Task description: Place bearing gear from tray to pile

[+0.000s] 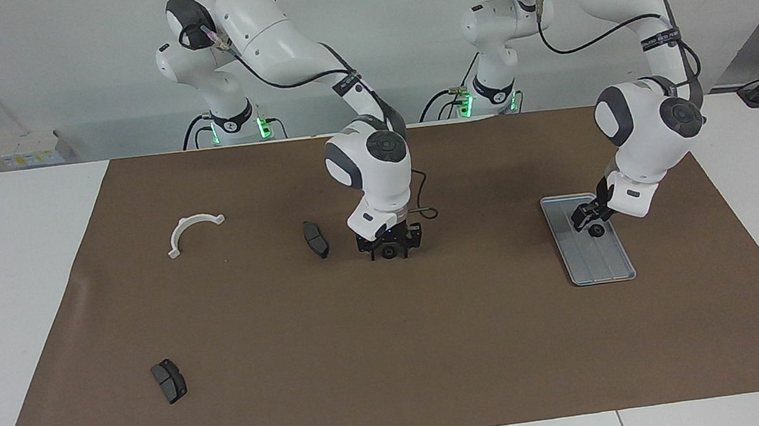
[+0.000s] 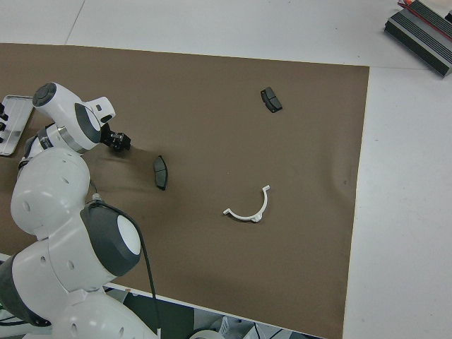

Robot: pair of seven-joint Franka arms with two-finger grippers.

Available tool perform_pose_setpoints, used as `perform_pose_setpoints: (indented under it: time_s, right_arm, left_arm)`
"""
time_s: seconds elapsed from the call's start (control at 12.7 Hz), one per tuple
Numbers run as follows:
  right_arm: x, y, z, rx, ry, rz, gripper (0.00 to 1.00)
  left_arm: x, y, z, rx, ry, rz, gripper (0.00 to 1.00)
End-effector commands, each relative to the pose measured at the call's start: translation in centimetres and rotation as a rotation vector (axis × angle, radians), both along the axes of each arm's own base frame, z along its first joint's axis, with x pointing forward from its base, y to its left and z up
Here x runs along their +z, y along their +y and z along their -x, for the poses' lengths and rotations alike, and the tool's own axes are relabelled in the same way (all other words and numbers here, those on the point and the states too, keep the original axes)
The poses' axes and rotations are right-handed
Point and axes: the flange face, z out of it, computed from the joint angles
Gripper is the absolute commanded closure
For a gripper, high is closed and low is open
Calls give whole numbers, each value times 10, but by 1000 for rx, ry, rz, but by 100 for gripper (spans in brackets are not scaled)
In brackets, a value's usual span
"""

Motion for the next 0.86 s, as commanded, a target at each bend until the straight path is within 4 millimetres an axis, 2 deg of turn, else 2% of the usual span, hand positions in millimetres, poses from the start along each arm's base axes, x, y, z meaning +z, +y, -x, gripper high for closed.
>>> perform_pose_setpoints:
  time_s: [0.0,0.08,0.24,0.31,0.39,0.55,0.79]
  right_arm:
    - [-3,-2,3,-14,-11,8,45]
    - [-2,-1,3,-12,-9,10,53]
    - [-2,-2,4,-14,-5,14,86]
    - [-1,-2,4,-18,-5,14,96]
    - [3,-3,2,-18,-11,10,99]
    - [19,-17,-10,-36,-35,-3,100]
    - [64,-73,-41,-89,-85,-24,100]
  left_arm:
    - [-2,1,12,37,-40,-21,27]
    - [-4,6,15,46,-65,-22,28]
    - [-10,12,17,58,-96,-24,28]
    - [-11,17,16,66,-102,-24,29]
    - [-12,22,15,72,-110,-25,30]
    - [-15,27,15,81,-108,-25,31]
    - [-20,39,17,103,-102,-26,34]
